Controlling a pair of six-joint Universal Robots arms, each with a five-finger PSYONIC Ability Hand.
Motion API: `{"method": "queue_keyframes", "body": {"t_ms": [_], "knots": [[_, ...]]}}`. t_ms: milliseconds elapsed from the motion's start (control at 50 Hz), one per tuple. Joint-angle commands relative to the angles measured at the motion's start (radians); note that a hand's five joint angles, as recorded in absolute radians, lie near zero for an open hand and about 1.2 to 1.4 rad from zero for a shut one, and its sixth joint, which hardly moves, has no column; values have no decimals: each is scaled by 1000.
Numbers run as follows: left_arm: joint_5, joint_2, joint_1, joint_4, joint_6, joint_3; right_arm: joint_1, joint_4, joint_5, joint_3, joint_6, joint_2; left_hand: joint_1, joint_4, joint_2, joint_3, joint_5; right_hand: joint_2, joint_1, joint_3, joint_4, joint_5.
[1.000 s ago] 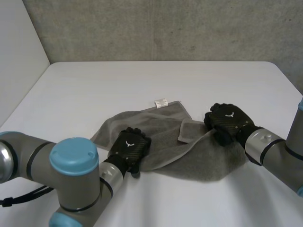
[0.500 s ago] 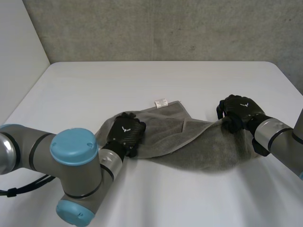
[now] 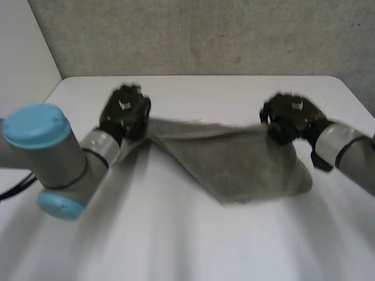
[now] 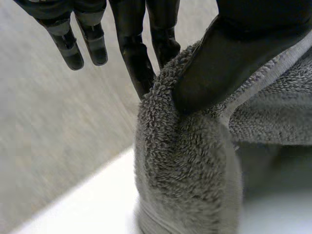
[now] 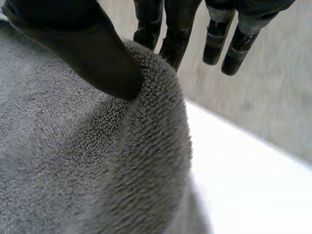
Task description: Fold the towel.
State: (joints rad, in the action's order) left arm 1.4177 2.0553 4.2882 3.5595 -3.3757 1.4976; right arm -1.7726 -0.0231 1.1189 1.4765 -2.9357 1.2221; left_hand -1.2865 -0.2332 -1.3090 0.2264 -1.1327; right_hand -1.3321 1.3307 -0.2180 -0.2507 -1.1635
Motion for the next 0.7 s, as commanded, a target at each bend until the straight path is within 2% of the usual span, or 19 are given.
{"method": "queue_keyframes", "body": {"t_ms": [20,60,140,180,200,240,300,340,360,400,460,500,520,560,580,620,700], "knots": [[3,-47,27,1,6,-209,-25,3,-47,-282,-19,0,-110,59,-87,-52,-89,-64,66,44,76,-58],[3,-104,22,4,10,-253,-59,-21,-44,-376,-45,26,-110,59,-87,-52,-89,-64,66,44,76,-58],[1,-219,19,10,27,-224,-84,-115,-31,-352,-112,105,-110,59,-87,-52,-89,-64,66,44,76,-58],[-17,-321,28,44,59,-125,-71,-217,-42,-232,-170,202,-110,59,-87,-52,-89,-64,66,44,76,-58],[-17,-322,28,44,59,-125,-71,-218,-42,-231,-171,203,-110,59,-87,-52,-89,-64,66,44,76,-58],[-84,-394,39,93,87,-6,-68,-271,-56,-101,-186,285,-110,59,-87,-52,-89,-64,66,44,76,-58],[-129,-412,54,104,93,62,-59,-270,-77,-42,-180,309,-110,59,-87,-52,-89,-64,66,44,76,-58],[-227,-417,102,108,91,194,-22,-265,-148,83,-133,321,-110,59,-87,-52,-89,-64,66,44,76,-58],[-227,-417,102,108,91,194,-22,-265,-148,84,-132,321,-110,59,-87,-52,-89,-64,66,44,76,-58],[-325,-403,149,104,91,303,11,-246,-217,200,-19,326,-110,59,-87,-52,-89,-64,66,44,76,-58],[-362,-376,156,102,90,345,22,-216,-238,249,50,323,-110,59,-87,-52,-89,-64,66,44,76,-58],[-410,-292,168,85,79,409,38,-138,-240,326,186,303,-110,59,-87,-52,-89,-64,66,44,76,-58],[-410,-291,168,85,79,409,38,-138,-240,326,187,303,-110,59,-87,-52,-89,-64,66,44,76,-58],[-430,-230,173,30,49,432,35,-50,-235,360,310,258,-110,59,-87,-52,-89,-64,66,44,76,-58],[-430,-230,173,30,48,432,35,-49,-235,360,311,258,-110,59,-87,-52,-89,-64,66,44,76,-58],[-430,-193,174,-59,-9,429,41,47,-237,360,398,211,-110,59,-87,-52,-89,-64,66,44,76,-58],[-430,-170,179,-146,-89,411,42,103,-243,351,428,201,-110,59,-87,-52,-89,-64,66,44,76,-58]]}}
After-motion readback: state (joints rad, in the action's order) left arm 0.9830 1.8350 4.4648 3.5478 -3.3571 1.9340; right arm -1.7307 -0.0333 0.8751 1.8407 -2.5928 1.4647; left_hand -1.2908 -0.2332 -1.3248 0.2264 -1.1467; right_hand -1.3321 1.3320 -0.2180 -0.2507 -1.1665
